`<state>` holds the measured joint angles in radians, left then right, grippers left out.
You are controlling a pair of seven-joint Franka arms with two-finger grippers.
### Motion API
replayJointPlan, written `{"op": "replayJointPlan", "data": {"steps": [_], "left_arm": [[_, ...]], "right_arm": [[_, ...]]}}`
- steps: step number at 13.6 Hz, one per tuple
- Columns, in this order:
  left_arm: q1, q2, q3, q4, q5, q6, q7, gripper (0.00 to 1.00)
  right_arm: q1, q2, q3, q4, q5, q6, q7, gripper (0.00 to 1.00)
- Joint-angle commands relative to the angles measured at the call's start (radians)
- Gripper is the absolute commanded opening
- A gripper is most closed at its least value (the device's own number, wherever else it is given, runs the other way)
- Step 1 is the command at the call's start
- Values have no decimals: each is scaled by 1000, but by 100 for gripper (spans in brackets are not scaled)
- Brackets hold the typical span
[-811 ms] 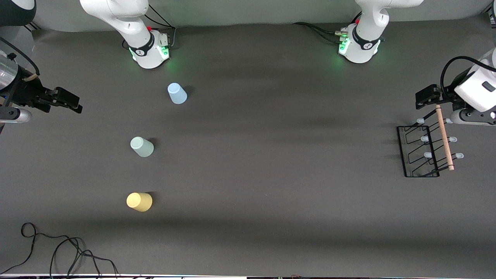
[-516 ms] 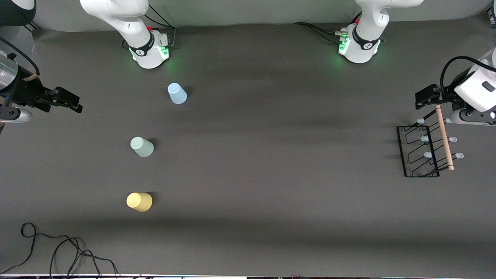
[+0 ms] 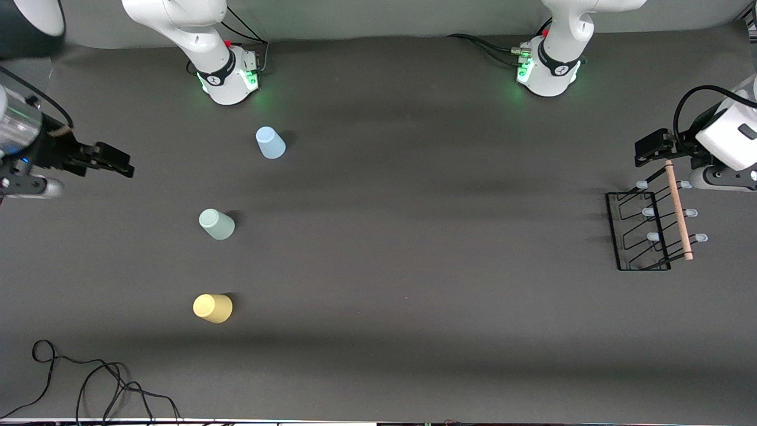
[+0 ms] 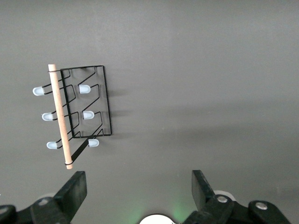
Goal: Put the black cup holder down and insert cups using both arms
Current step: 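Reach the right gripper down to the pale green cup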
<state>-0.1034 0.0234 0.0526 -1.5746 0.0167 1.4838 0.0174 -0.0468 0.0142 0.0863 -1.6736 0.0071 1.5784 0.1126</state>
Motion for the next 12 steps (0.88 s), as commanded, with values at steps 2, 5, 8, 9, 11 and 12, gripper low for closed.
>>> {"op": "replayJointPlan", "data": {"steps": [2, 5, 8, 9, 11, 12], "left_arm": [[106, -39, 7, -71, 5, 25, 79, 100], [246, -48, 7, -87, 20, 47, 278, 100], [324, -107, 7, -210, 26, 155, 357, 100], [332, -147, 7, -305, 40, 236, 357, 100], [346, -160, 9, -431, 42, 376, 357, 100], [349, -154, 9, -476, 40, 436, 357, 100]], "right_arm": [[28, 9, -7, -167, -22, 184, -1, 100], [31, 67, -7, -257, -29, 311, -13, 100], [39, 89, -7, -410, -29, 501, -13, 100], [44, 90, -7, -472, -30, 571, -11, 100], [61, 116, -8, -558, -30, 681, -11, 100], [61, 143, -10, -560, -32, 686, -11, 100]]}}
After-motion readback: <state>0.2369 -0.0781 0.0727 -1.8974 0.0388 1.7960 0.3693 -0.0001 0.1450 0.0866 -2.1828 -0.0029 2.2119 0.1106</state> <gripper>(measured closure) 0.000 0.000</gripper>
